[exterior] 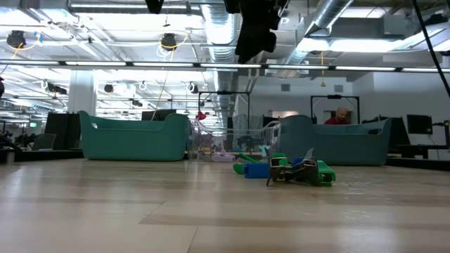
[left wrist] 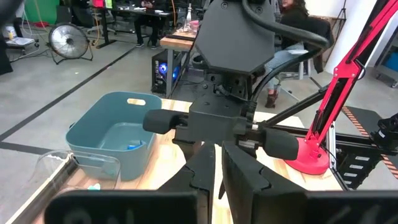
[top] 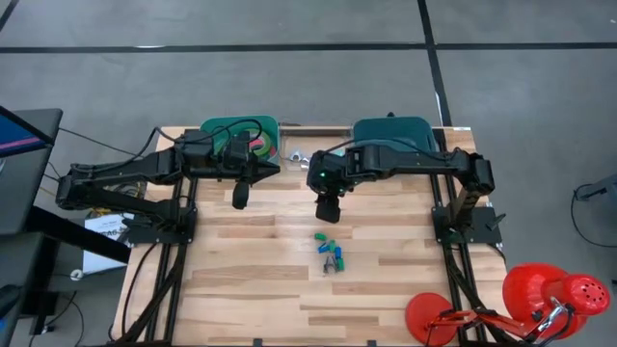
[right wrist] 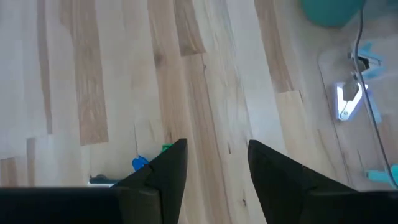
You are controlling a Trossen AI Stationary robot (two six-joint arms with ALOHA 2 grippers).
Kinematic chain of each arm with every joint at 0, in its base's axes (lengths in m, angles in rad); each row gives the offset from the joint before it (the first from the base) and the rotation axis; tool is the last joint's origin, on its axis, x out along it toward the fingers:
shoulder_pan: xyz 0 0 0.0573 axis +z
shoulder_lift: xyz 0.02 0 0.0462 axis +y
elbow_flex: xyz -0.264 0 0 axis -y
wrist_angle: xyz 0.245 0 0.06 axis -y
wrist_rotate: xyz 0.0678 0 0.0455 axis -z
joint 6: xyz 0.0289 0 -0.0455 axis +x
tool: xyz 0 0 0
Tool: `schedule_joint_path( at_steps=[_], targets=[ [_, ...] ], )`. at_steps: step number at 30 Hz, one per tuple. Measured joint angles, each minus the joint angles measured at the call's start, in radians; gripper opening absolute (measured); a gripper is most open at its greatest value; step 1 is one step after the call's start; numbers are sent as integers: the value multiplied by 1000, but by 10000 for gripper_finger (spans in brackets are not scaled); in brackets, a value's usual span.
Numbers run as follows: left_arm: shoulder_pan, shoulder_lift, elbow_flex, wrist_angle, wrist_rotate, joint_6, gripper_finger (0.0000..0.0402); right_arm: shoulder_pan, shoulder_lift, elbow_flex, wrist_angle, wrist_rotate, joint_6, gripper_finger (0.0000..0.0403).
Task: Pick and place Stapler, Stapler remover, tape
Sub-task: Put the green stapler into the dark blue bin
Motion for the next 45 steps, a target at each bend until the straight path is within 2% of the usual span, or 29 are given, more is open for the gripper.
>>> schedule_joint_path(
  at_steps=[5,10,24,31,37,45],
  targets=[
    [0,0,0,0,0,0,21,31,-38,-24,65,3,-40,159],
    [0,0,0,3,0,0,21,77,-137,-158,233,0,-40,159],
    [0,0,0,24,0,0,21,171,-283,-459,368,-1,-60,162],
    [0,0,0,32,0,0,21,240,-261,-535,398,-7,-105,192],
    [0,0,0,39,0,0,21,284,-221,-570,458,-101,-146,226],
    [0,0,0,45,0,0,21,319,-135,-571,468,-142,-187,230]
  ],
)
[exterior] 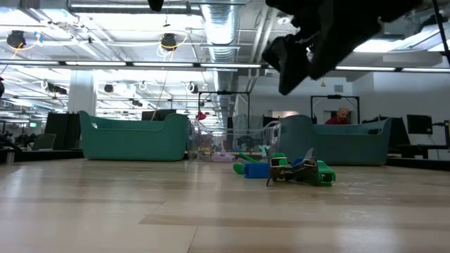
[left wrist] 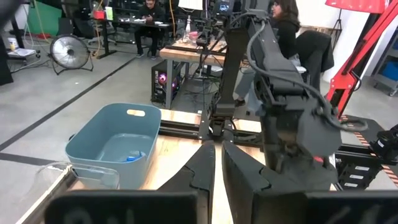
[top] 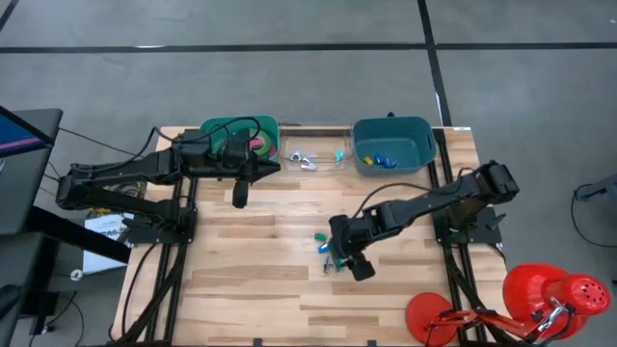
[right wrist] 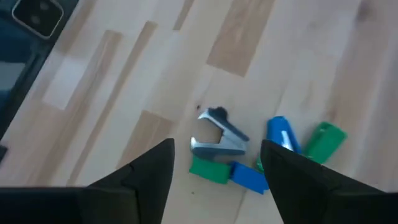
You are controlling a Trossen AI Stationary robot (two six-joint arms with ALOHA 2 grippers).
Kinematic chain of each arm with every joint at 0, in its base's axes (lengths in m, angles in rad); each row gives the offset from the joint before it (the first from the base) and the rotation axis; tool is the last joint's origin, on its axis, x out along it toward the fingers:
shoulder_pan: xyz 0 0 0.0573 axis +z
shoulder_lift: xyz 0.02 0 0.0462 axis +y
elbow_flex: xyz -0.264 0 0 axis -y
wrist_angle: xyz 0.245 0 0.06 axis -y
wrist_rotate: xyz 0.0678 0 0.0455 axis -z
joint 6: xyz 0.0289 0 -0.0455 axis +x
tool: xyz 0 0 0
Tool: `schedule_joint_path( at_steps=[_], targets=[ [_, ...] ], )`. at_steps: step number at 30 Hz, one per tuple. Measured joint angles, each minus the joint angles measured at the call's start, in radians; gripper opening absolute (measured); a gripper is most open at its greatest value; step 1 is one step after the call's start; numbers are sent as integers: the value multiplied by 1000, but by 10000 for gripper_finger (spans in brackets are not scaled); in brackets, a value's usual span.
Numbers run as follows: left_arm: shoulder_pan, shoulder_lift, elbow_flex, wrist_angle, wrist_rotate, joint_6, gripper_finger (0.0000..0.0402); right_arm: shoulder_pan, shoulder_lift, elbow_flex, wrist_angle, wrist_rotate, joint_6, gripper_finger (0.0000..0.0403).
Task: Pick and place Stapler, Stapler remover, tape
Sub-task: Put the green stapler into the dark blue bin
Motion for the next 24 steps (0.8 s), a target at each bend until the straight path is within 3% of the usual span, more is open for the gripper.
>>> schedule_joint_path(
  at_steps=[11,24],
  targets=[
    [0,0,0,5,0,0,21,43,123,42,20,-1,19,222],
    [0,0,0,16,0,0,21,37,138,157,16,-7,66,215]
  ],
)
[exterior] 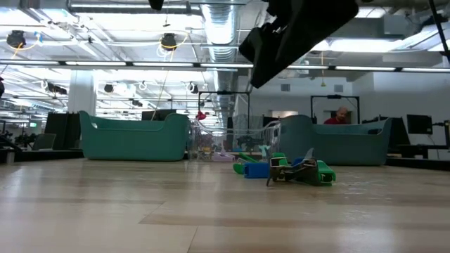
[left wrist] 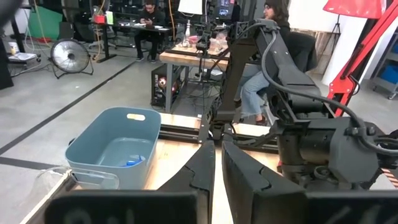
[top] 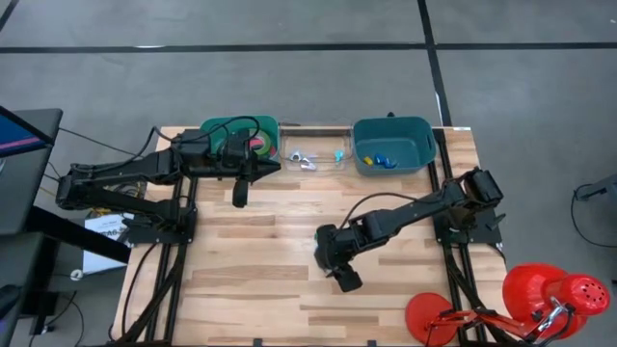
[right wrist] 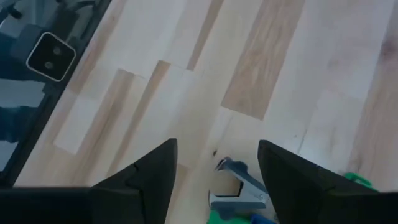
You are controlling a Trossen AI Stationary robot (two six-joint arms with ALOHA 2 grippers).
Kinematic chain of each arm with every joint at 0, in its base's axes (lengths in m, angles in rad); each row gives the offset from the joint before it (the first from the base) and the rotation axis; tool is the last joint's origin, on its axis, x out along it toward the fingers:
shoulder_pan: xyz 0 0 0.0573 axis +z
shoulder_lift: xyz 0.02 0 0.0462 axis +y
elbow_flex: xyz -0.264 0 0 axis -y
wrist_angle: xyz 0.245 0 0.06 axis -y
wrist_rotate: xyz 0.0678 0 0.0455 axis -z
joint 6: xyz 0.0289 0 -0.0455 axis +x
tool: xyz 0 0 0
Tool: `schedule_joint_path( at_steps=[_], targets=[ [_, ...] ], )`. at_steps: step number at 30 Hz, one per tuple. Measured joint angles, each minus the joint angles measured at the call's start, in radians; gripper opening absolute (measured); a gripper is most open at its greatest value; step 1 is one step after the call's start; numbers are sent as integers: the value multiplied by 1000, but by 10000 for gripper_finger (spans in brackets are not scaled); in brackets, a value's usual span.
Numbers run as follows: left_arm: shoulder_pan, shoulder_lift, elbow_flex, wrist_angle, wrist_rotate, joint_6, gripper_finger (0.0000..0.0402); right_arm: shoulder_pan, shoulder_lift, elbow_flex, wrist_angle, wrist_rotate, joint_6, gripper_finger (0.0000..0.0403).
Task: Pick and place Stapler, Stapler remover, tape
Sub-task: Put the green stapler into the dark blue bin
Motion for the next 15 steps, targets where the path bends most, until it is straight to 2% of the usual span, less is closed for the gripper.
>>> schedule_joint_path(
  at_steps=[9,15],
  targets=[
    [0,0,0,0,0,0,21,3,0,-10,-60,8,47,204],
    [0,0,0,1,0,0,21,15,0,-17,-105,14,-54,232]
  ],
)
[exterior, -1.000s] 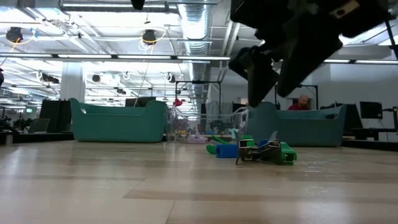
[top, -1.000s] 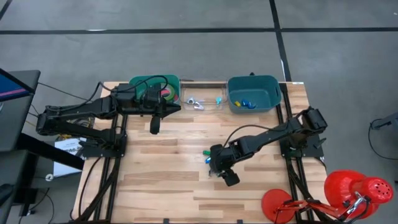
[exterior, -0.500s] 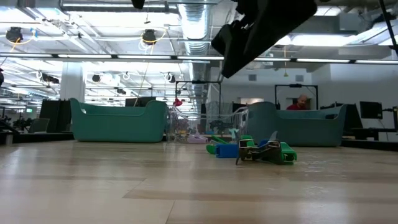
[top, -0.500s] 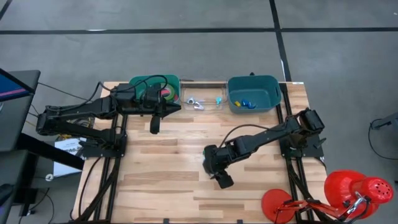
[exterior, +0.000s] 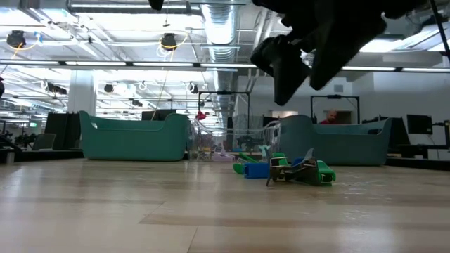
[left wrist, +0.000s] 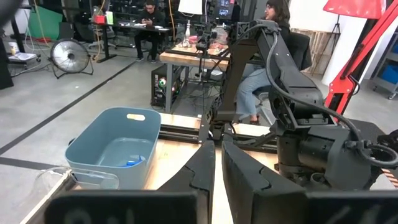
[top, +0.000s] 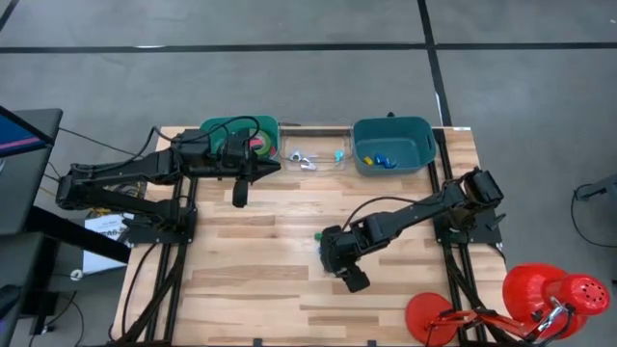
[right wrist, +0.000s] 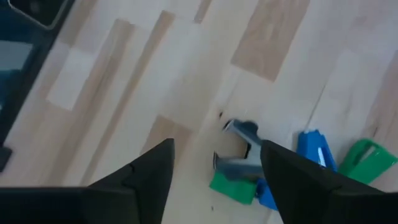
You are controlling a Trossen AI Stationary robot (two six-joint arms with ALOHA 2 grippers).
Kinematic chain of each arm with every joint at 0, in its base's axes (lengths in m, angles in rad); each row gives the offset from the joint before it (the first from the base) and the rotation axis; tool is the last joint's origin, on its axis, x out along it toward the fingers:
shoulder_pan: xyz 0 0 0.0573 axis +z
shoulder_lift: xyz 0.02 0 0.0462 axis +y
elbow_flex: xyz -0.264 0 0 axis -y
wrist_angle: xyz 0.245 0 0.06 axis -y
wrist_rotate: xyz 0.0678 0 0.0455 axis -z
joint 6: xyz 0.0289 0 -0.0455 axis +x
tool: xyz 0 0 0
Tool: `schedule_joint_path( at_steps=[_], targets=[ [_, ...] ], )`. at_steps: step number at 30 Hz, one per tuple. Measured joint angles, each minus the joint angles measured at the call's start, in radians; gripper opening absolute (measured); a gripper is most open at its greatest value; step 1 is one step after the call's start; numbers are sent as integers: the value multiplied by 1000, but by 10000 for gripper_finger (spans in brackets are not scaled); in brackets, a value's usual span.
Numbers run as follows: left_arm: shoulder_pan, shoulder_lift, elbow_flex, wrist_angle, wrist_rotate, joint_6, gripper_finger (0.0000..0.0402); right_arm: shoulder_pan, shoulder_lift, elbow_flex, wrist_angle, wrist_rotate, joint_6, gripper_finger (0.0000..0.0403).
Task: Pick and place Stapler, Stapler remover, tape
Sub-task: Put the green stapler into the dark blue bin
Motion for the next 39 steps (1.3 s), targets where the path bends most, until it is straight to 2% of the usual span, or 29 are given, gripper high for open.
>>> schedule_joint_path(
  at_steps=[4,10,16,28,32,39],
  targets=[
    [0,0,0,1,0,0,21,-1,0,0,-58,-21,-26,251],
    [0,0,0,6,0,0,21,12,0,-31,-84,-22,-222,255],
    [0,0,0,8,0,0,21,23,0,-67,-78,30,-281,255],
    [0,0,0,23,0,0,21,-67,0,-72,-85,34,85,255],
    [0,0,0,29,0,0,21,-97,0,-72,-79,38,79,255],
    [0,0,0,29,0,0,21,-101,0,-66,-53,154,29,255]
  ],
)
